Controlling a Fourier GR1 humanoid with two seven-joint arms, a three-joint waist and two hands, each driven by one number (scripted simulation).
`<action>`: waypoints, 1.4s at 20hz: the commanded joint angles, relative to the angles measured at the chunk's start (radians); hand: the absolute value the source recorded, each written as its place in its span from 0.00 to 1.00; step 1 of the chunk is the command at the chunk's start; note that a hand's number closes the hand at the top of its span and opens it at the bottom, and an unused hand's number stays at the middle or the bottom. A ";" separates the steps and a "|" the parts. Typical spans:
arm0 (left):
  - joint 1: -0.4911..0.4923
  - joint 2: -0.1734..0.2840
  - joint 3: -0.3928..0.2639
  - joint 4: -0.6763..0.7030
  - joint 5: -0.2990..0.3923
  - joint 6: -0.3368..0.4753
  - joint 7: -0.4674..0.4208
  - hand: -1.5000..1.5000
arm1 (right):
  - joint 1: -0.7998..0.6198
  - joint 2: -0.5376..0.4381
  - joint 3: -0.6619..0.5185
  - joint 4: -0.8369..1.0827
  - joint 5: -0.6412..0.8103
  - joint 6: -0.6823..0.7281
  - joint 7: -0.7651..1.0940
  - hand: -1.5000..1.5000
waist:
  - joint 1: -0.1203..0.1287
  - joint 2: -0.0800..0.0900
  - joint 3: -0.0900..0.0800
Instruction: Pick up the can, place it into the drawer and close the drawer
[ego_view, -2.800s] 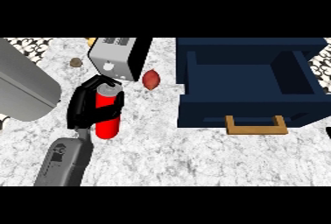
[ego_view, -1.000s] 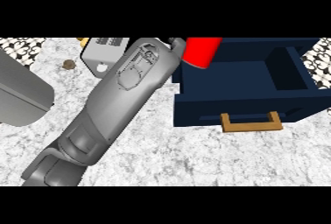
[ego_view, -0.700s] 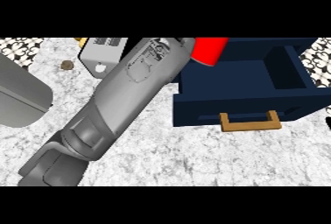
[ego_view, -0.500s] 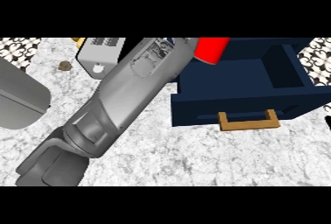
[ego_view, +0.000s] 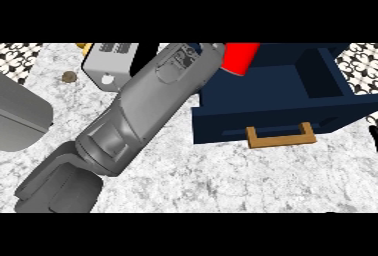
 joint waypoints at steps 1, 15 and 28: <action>0.000 0.000 -0.044 0.037 0.040 0.026 -0.032 1.00 | -0.067 0.005 0.033 -0.001 0.041 -0.038 0.044 0.00 | -0.007 0.004 0.000; 0.069 0.000 -0.184 0.099 0.076 0.072 -0.134 1.00 | -0.083 0.007 0.027 0.073 0.047 -0.029 -0.010 0.00 | -0.038 0.014 0.001; 0.079 0.000 -0.198 0.122 0.142 0.178 -0.158 0.00 | -0.090 -0.015 0.033 0.013 0.028 -0.016 0.033 0.00 | -0.054 0.014 0.000</action>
